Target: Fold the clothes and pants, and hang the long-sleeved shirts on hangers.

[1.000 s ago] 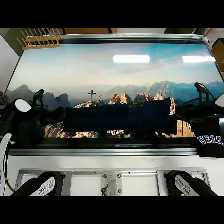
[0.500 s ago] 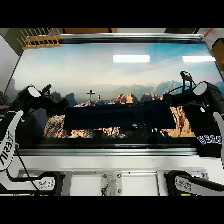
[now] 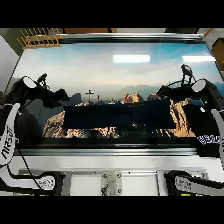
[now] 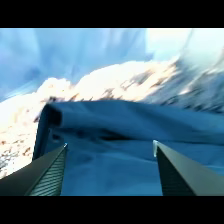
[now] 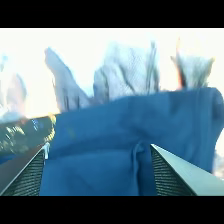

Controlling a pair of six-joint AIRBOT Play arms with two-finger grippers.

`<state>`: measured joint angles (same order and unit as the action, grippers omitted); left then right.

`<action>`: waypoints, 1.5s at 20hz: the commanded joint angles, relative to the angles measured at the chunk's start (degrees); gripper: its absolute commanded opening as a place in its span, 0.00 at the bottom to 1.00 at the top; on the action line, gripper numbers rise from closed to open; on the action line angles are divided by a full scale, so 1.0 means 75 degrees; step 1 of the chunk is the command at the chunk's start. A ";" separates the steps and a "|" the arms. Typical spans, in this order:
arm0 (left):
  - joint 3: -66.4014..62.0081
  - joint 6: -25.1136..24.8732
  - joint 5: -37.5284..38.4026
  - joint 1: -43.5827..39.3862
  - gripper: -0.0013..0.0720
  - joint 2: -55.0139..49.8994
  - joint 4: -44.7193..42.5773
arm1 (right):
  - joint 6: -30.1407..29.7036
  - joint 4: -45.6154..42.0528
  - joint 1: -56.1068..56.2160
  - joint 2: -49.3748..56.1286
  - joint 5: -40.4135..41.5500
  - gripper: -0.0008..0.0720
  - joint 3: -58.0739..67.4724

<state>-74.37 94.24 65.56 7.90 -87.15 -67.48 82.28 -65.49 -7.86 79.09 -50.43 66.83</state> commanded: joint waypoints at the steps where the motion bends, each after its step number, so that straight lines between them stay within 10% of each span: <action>1: -0.0370 0.0006 0.0192 0.0070 0.78 0.0761 -0.0047 | -0.0676 0.0172 -0.0571 -0.0318 -0.0664 0.96 0.0254; 6: -0.0367 -0.0073 0.0577 -0.0597 0.75 0.1644 -0.0050 | -0.1888 0.0233 -0.2328 0.0242 -0.2894 1.00 0.0248; 8: -0.0367 -0.0090 0.0568 -0.1090 0.10 0.1711 -0.0050 | -0.2224 0.0697 -0.2949 0.0752 -0.3319 1.00 0.0245; 9: -0.0364 -0.0117 0.0557 -0.1390 0.03 0.1696 -0.0052 | -0.2425 0.1003 -0.3203 0.1037 -0.3480 1.00 0.0245; 30: -0.0356 0.0245 0.0262 -0.3340 0.03 0.1189 -0.0044 | -0.3794 0.3500 -0.3174 0.3005 -0.3739 1.00 -0.0358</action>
<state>-77.03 96.01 67.33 -17.08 -78.19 -67.81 54.06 -39.66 -33.71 101.32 -78.76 64.20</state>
